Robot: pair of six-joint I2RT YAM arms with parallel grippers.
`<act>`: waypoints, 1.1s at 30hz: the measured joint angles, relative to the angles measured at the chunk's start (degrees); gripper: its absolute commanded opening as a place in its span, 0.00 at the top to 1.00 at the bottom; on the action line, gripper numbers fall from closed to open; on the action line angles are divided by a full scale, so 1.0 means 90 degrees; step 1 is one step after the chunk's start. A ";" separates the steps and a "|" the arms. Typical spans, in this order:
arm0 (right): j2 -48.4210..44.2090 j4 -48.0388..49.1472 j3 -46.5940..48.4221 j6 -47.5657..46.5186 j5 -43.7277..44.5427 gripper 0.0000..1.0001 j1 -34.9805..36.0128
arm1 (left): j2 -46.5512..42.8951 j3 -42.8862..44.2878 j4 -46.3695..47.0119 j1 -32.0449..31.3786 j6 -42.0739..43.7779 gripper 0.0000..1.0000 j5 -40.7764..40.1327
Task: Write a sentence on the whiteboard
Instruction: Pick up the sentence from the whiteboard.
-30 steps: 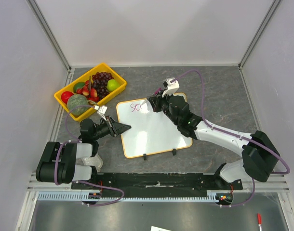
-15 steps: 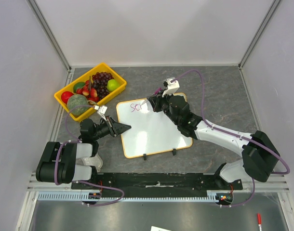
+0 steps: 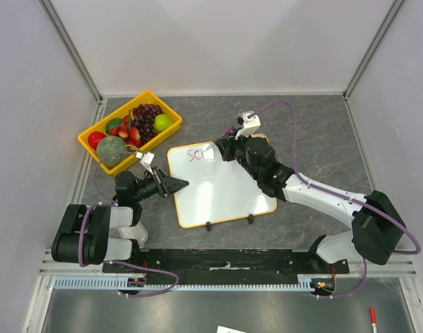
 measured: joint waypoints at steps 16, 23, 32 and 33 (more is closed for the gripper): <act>-0.0260 -0.0015 0.0000 -0.0002 0.0036 1.00 -0.0019 | 0.0000 0.0000 0.0000 0.0000 0.0000 0.98 0.0015; -0.0075 -0.0027 0.0000 -0.0007 0.0102 1.00 -0.0041 | 0.0000 0.0010 -0.0002 0.0000 0.0000 0.98 0.0022; -0.0036 -0.0046 0.0000 -0.0005 0.0155 1.00 -0.0044 | 0.0000 0.0010 -0.0005 0.0000 0.0000 0.98 0.0022; -0.0036 -0.0046 0.0000 -0.0005 0.0153 1.00 -0.0044 | 0.0000 0.0010 -0.0005 0.0000 0.0000 0.98 0.0019</act>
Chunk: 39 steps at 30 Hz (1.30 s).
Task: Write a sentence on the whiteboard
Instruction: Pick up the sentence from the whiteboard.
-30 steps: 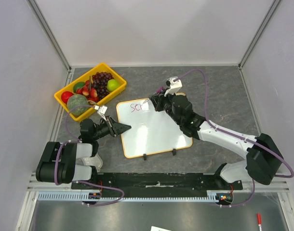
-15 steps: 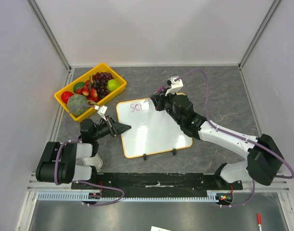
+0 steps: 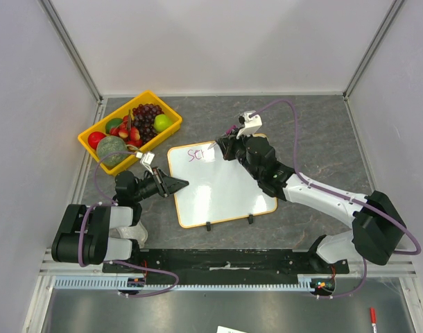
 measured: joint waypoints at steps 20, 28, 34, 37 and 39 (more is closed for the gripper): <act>-0.0117 0.0194 -0.0432 0.0121 -0.0347 1.00 -0.0002 | 0.0000 0.0000 -0.0036 -0.0002 0.0000 0.98 -0.0002; -0.0231 0.0134 -0.0517 0.0124 -0.0279 1.00 -0.0002 | 0.0000 0.0000 -0.0036 -0.0005 0.0000 0.98 -0.0002; -0.0231 0.0107 -0.0498 0.0121 -0.0226 1.00 -0.0007 | 0.0000 0.0000 -0.0036 -0.0005 0.0000 0.98 -0.0002; -0.0223 0.0044 -0.0408 0.0104 -0.0163 1.00 -0.0024 | 0.0000 0.0000 -0.0036 -0.0005 0.0000 0.98 -0.0002; -0.0204 0.0032 -0.0335 0.0090 -0.0104 1.00 -0.0068 | 0.0000 0.0000 -0.0036 -0.0005 0.0000 0.98 -0.0002</act>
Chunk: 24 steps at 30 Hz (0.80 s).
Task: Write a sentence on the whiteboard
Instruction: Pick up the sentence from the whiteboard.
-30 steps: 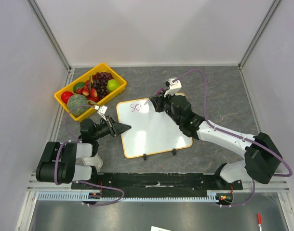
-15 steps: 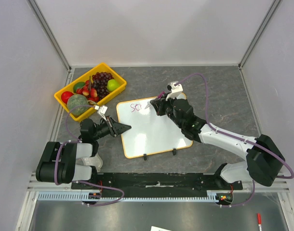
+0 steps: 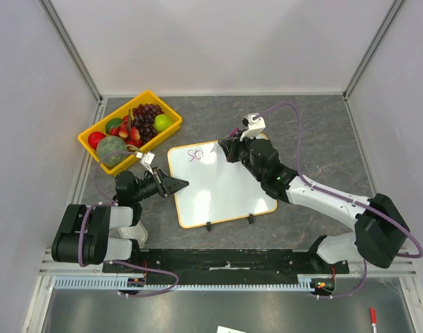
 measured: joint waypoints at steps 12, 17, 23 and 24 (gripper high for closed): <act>0.0170 -0.0029 0.0240 -0.0039 -0.0017 1.00 -0.0066 | 0.0000 0.0000 0.0000 0.0000 0.0000 0.98 0.0000; 0.0170 -0.0027 0.0240 -0.0036 -0.0158 1.00 -0.0068 | 0.0000 0.0000 0.0000 0.0000 0.0000 0.98 0.0002; 0.0168 0.0017 0.0223 0.0019 -0.0342 1.00 -0.0109 | 0.0000 0.0000 0.0002 0.0000 0.0000 0.98 0.0010; 0.0165 0.0073 0.0194 0.0070 -0.0423 1.00 -0.0151 | 0.0000 0.0000 0.0002 0.0000 0.0000 0.98 0.0010</act>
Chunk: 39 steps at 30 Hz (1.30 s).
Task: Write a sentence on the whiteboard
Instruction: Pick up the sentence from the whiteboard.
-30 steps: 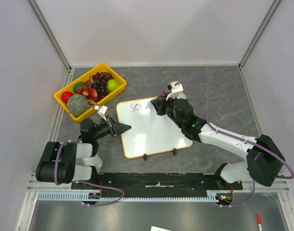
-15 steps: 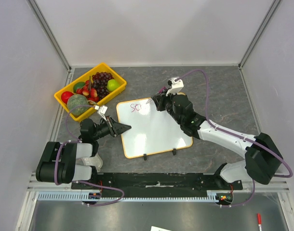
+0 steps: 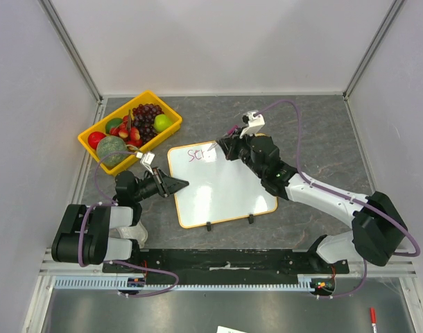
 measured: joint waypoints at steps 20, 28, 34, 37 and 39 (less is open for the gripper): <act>-0.0185 0.0386 -0.0330 0.0391 -0.0661 1.00 -0.0554 | -0.0005 0.0000 0.0000 0.0000 0.0002 0.98 0.0019; -0.0189 0.0435 -0.0464 0.0410 -0.0670 1.00 -0.0551 | -0.0005 0.0000 0.0000 0.0000 0.0002 0.98 0.0019; -0.0262 0.0469 -0.0593 0.0413 -0.0678 1.00 -0.0551 | -0.0005 0.0000 -0.0002 0.0000 0.0002 0.98 0.0017; -0.0318 0.0478 -0.0682 0.0418 -0.0702 1.00 -0.0551 | -0.0005 0.0000 -0.0002 0.0000 0.0002 0.98 0.0017; -0.0345 0.0478 -0.0724 0.0432 -0.0731 1.00 -0.0551 | -0.0005 0.0000 -0.0002 0.0000 0.0000 0.98 0.0017</act>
